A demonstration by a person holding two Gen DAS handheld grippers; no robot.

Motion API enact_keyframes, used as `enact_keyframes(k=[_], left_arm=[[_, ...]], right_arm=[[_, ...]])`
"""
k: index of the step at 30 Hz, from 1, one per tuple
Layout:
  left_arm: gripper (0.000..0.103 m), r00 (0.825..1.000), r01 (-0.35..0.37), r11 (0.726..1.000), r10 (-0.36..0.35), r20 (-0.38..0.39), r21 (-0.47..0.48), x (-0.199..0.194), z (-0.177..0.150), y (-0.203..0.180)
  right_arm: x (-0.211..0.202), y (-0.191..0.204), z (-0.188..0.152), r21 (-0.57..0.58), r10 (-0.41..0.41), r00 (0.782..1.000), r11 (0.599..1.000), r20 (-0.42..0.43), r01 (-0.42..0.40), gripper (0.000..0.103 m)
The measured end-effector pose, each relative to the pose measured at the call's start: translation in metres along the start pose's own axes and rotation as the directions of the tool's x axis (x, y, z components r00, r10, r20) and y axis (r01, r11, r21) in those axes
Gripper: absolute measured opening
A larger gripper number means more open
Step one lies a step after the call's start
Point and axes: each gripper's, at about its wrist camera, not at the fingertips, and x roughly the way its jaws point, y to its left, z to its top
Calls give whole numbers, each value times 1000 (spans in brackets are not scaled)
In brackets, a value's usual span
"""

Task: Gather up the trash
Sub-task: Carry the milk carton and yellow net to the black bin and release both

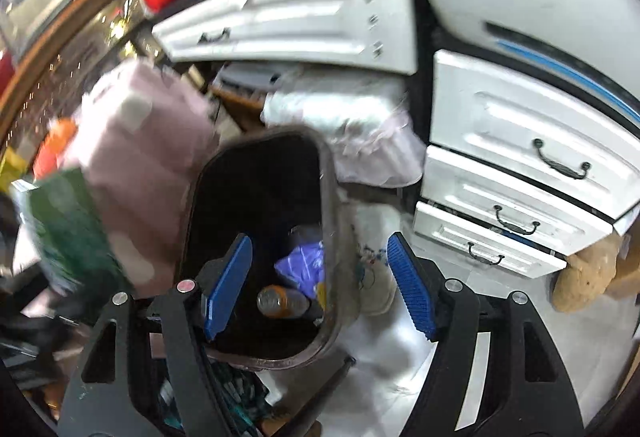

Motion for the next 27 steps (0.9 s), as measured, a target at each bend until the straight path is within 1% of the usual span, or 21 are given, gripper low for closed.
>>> enact_keyframes(k=[4,10,18,24,26,27], left_arm=[[57,999,-17,999,18,-48,28,22,-3,-7],[57,991,-54,997,61,-122,60,57,-10,-10],[57,971,-114,991,127,-203,76,101,-17,-5],[58,958,-125,988,143,-248,88,117,-22,-1],[60,954,-131,986,153,-258,98,121,-23,-1],[66,951,-139,985,162,-263,104,123,-23,-1]], right_arm=[[-15,-4,2,18,6,999,1000,40,-6,71],[-24,-4,5,12,15,998,1000,60,-16,72],[-26,-2,5,3,27,997,1000,66,-27,72],[-26,-1,4,3,27,998,1000,61,-28,72],[-26,-1,4,2,29,998,1000,61,-29,72],[-26,0,4,0,28,998,1000,60,-29,72]])
